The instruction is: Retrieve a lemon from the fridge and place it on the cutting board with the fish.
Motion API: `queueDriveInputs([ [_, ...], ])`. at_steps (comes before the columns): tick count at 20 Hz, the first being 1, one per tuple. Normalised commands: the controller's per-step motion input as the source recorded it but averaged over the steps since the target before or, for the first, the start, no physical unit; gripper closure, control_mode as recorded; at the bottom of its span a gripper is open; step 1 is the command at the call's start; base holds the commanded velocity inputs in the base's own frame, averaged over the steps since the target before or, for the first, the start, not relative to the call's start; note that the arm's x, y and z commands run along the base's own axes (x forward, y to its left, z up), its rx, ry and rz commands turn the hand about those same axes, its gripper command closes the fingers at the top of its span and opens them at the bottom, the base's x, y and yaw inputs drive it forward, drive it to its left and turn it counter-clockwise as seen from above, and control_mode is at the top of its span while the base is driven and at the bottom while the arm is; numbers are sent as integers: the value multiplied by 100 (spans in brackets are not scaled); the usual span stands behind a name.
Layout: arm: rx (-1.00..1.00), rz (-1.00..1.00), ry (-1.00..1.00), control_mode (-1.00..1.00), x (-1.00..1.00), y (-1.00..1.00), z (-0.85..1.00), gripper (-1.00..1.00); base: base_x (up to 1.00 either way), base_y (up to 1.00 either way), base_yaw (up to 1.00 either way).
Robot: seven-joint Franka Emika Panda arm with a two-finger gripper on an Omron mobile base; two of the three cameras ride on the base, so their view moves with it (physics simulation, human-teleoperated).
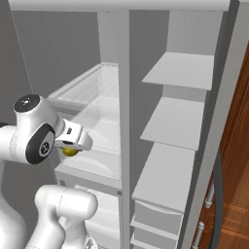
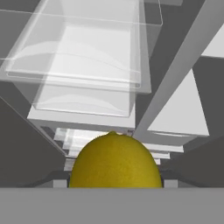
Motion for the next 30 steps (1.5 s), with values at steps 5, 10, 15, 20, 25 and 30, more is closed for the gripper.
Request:
queueDriveInputs([
  [5,0,0,0,-100,0,0,-1,100,0,0,0],
  [10,0,0,0,100,0,0,0,100,-15,0,0],
  [15,0,0,0,100,0,0,0,100,-85,2,0],
  [20,0,0,0,100,0,0,0,100,-91,20,0],
  [25,0,0,0,100,0,0,0,100,-82,54,0],
  [30,0,0,0,100,0,0,0,100,-76,63,1],
])
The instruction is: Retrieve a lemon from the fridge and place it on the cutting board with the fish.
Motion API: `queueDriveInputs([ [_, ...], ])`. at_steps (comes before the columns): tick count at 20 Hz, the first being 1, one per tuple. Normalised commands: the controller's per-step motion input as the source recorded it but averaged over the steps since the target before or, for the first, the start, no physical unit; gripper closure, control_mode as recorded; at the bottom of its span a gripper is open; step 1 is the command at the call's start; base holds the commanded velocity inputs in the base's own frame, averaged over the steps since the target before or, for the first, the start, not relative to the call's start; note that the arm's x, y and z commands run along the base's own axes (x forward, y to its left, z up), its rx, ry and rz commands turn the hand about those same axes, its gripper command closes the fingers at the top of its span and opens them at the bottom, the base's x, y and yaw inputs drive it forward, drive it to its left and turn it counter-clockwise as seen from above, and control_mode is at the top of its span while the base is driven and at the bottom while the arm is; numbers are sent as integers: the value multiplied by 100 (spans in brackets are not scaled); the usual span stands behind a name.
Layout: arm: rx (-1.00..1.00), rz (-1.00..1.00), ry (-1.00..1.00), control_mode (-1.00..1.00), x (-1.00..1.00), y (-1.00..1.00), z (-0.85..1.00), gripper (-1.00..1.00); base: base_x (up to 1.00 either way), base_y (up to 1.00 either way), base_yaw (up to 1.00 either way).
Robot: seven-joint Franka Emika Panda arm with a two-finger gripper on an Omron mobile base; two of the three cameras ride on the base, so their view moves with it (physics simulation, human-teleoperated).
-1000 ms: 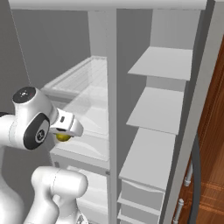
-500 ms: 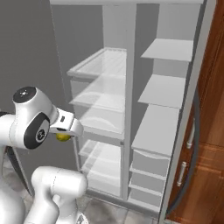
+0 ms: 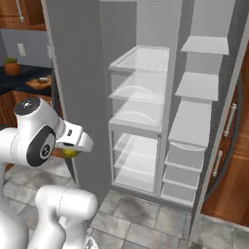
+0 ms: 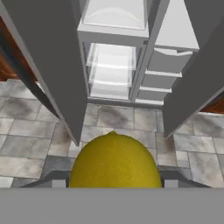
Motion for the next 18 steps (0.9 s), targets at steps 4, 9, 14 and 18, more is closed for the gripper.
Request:
queueDriveInputs([
  [4,0,0,0,100,0,0,0,100,-38,99,0],
  [9,0,0,0,100,0,0,0,100,-10,100,0],
  [14,0,0,0,100,0,0,0,100,3,100,4],
  [18,0,0,0,100,0,0,0,100,45,100,24],
])
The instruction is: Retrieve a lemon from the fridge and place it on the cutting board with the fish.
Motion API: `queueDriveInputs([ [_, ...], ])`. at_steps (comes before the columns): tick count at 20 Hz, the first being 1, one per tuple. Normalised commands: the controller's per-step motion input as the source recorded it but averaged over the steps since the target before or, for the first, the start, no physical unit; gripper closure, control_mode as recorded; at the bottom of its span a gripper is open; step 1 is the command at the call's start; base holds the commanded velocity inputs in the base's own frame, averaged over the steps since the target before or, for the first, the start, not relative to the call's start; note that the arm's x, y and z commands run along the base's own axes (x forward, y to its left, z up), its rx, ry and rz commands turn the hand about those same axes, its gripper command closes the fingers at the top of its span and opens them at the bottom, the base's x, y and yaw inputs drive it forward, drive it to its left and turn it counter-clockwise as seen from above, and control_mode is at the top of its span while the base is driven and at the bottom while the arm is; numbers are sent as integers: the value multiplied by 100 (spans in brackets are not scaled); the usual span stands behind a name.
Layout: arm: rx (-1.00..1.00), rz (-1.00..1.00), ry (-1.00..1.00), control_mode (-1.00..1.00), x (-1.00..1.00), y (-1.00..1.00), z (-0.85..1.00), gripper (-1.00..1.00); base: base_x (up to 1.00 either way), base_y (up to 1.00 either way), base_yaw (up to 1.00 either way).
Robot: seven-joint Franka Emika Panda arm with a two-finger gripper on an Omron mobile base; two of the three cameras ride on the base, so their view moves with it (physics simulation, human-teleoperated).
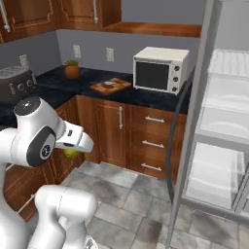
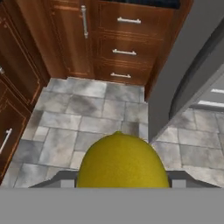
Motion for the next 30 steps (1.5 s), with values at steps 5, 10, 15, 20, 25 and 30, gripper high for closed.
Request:
queueDriveInputs([
  [5,0,0,0,100,0,0,0,100,90,70,23],
  [10,0,0,0,100,0,0,0,100,100,9,2],
  [15,0,0,0,100,0,0,0,100,89,12,-12],
  [20,0,0,0,100,0,0,0,100,86,60,-21],
  [25,0,0,0,100,0,0,0,100,84,66,-10],
  [30,0,0,0,100,0,0,0,100,61,-16,1],
])
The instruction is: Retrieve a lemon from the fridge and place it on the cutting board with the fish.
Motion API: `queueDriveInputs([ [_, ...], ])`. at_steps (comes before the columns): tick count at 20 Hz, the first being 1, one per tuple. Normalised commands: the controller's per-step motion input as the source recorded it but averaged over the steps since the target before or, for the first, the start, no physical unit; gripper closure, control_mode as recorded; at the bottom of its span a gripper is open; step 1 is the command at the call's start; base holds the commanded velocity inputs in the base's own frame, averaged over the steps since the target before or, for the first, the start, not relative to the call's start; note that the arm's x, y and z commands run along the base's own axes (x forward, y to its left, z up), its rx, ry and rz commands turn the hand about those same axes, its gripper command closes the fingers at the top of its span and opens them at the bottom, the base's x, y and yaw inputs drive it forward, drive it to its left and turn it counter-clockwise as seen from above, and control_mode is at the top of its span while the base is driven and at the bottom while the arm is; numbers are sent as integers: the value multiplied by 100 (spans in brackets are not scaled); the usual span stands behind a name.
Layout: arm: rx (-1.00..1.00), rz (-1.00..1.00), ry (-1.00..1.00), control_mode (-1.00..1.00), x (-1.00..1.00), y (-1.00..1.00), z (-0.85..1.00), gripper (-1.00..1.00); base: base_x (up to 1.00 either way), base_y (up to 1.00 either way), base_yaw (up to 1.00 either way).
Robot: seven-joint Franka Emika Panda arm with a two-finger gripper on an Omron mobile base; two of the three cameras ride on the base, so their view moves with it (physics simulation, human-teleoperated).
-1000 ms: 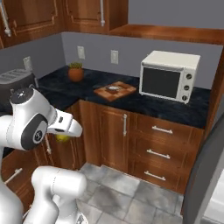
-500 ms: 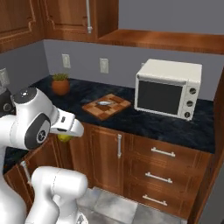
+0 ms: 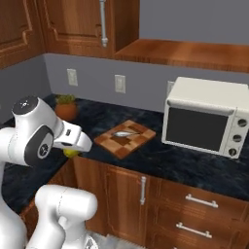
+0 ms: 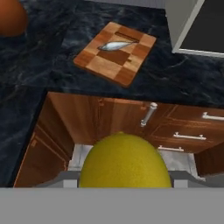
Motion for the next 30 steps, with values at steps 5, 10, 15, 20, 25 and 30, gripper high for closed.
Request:
queueDriveInputs([
  [5,0,0,0,100,0,0,0,100,63,-8,1],
  [10,0,0,0,100,0,0,0,100,48,-15,0],
  [15,0,0,0,100,0,0,0,100,36,-37,0],
  [20,0,0,0,100,0,0,0,100,28,-23,0],
  [25,0,0,16,-100,42,-24,-28,100,0,0,0],
  [30,3,0,23,-100,61,-19,-59,100,0,0,0],
])
